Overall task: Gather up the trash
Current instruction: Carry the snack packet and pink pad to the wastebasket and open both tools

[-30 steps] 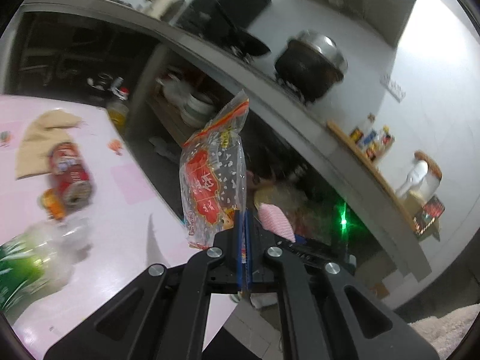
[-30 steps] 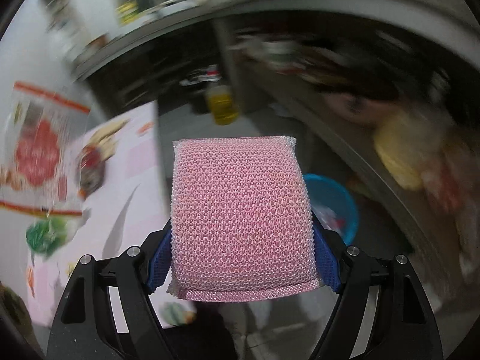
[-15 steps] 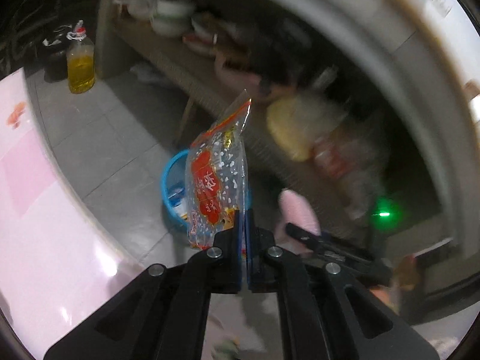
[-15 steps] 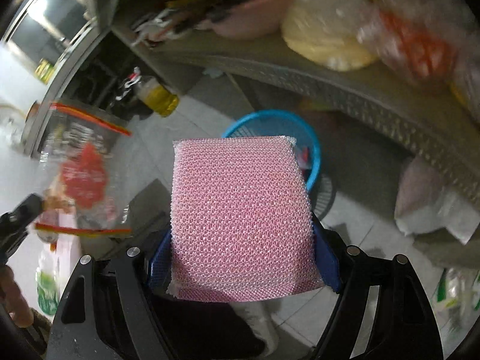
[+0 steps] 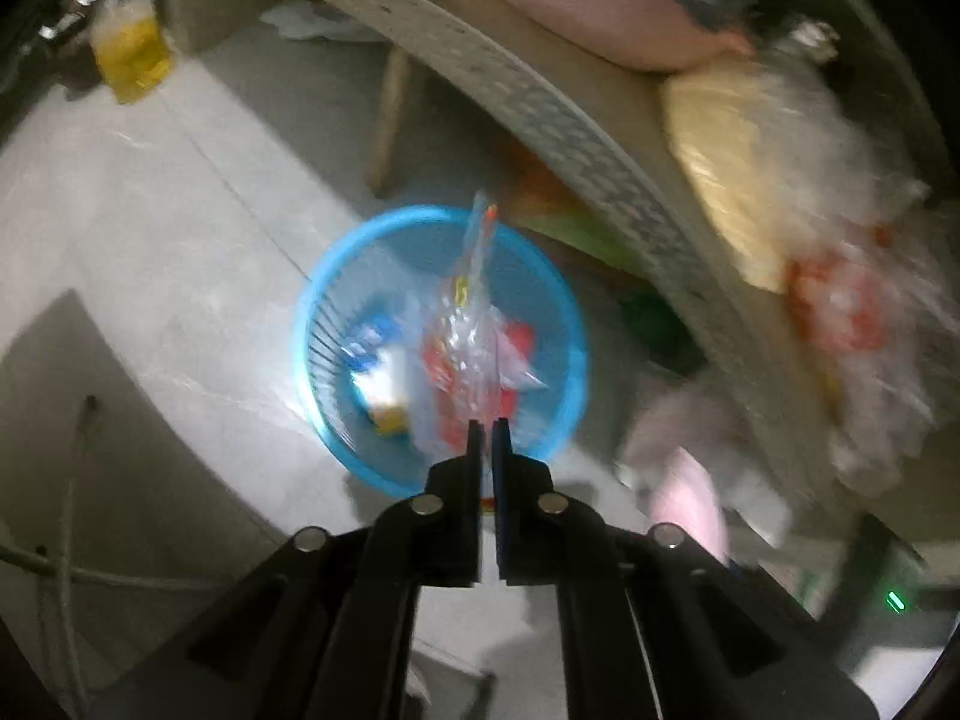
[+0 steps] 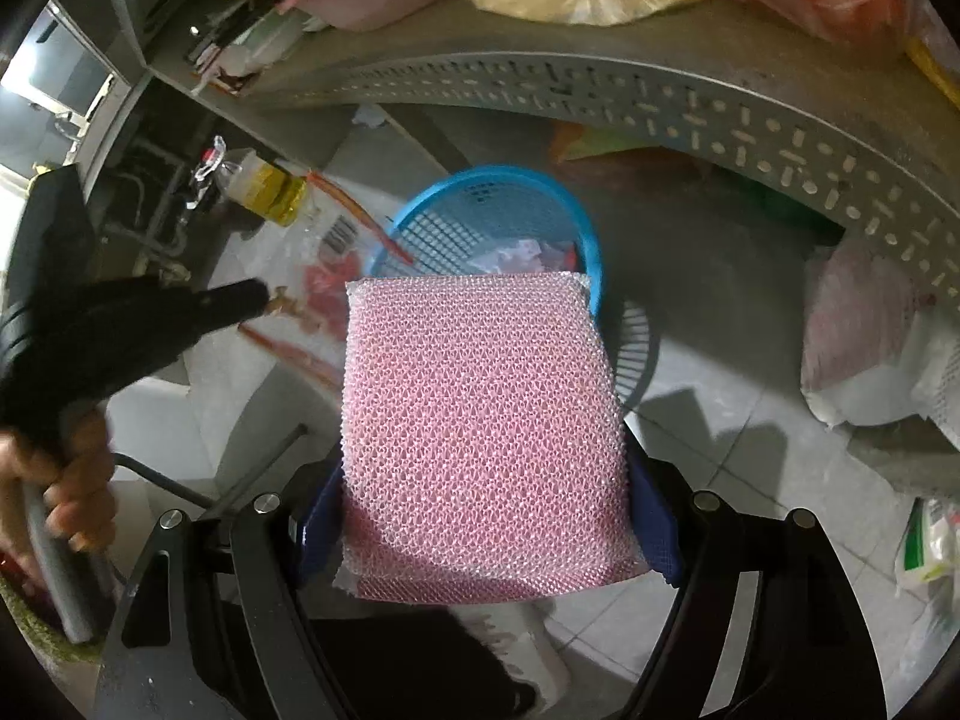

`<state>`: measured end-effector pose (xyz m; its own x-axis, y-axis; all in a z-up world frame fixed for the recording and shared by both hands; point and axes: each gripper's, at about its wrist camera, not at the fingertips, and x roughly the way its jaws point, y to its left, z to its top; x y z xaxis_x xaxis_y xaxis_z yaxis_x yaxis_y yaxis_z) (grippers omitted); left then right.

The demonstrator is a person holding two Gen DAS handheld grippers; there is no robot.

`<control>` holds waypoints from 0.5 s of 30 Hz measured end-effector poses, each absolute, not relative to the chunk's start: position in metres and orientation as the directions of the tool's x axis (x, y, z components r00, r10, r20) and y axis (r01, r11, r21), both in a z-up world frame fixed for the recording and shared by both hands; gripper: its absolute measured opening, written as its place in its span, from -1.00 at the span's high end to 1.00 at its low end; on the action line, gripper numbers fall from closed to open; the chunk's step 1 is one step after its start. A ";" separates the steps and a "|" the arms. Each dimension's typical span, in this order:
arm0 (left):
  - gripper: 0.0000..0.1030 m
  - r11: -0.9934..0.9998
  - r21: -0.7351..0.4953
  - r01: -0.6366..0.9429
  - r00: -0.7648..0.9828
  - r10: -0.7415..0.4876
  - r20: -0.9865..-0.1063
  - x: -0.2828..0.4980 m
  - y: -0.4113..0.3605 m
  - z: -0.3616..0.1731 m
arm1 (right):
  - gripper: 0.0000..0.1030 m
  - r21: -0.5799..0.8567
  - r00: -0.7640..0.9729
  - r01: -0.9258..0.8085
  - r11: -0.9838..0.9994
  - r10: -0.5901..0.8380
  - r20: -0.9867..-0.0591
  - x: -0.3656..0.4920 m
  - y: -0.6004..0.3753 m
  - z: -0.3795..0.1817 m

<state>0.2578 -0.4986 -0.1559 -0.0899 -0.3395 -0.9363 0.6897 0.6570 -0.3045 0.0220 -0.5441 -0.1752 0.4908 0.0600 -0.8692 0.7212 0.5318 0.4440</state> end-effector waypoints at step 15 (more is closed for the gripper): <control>0.05 0.692 -0.185 0.698 0.066 -0.319 -0.945 0.272 -0.462 -0.109 | -0.47 0.420 0.471 0.712 0.563 0.061 -0.880 0.041 -0.539 -0.181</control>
<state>0.2724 -0.4622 -0.1092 0.0664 -0.3194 -0.9453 0.6975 0.6923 -0.1849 0.0410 -0.5391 -0.1810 0.4713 0.0606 -0.8799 0.7119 0.5628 0.4201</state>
